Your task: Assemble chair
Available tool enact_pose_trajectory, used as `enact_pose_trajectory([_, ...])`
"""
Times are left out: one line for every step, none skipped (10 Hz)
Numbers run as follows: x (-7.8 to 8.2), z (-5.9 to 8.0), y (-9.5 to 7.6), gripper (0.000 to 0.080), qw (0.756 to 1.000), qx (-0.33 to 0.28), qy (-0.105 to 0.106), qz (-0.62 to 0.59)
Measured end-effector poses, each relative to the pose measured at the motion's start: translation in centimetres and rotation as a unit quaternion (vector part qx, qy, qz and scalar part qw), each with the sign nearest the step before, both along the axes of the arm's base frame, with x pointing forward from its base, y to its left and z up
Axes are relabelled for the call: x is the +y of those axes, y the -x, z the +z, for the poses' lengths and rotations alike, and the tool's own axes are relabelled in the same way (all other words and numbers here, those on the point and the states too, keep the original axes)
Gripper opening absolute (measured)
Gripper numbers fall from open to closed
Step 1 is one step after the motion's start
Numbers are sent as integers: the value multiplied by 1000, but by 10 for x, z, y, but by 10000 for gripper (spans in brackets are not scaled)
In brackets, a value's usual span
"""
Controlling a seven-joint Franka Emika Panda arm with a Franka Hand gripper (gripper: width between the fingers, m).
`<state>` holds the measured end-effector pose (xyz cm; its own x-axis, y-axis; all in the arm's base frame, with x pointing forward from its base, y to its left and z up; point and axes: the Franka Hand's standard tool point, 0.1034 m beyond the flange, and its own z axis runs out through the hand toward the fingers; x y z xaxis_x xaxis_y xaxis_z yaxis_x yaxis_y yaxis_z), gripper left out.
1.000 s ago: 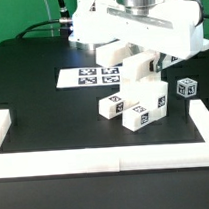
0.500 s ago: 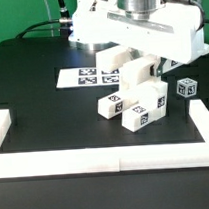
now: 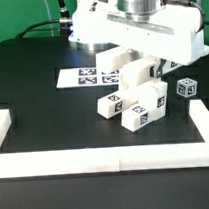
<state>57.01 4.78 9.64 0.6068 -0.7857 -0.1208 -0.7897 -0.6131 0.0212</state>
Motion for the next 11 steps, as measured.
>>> enact_pose_trajectory([-2,-3,-1,288,1000,-5,1,11])
enact_pose_trajectory([-2,-6,-1,288,1000,-7,2,13])
enact_pose_trajectory([-2,-8,-2,288,1000,-8,3,13])
enact_pose_trajectory([-1,-11,-2,288,1000,-9,4,13])
enact_pose_trajectory([-1,-15,-1,288,1000,-9,6,14])
enact_pose_trajectory([-1,-18,-1,288,1000,-9,7,14])
enact_pose_trajectory([0,-21,-3,288,1000,-12,8,15])
enact_pose_trajectory([-1,-21,-4,288,1000,-16,9,15])
enact_pose_trajectory([-1,-21,-4,288,1000,-16,8,17])
enact_pose_trajectory([-2,-21,-5,288,1000,-17,8,18])
enact_pose_trajectory([-2,-21,-5,288,1000,-17,8,18])
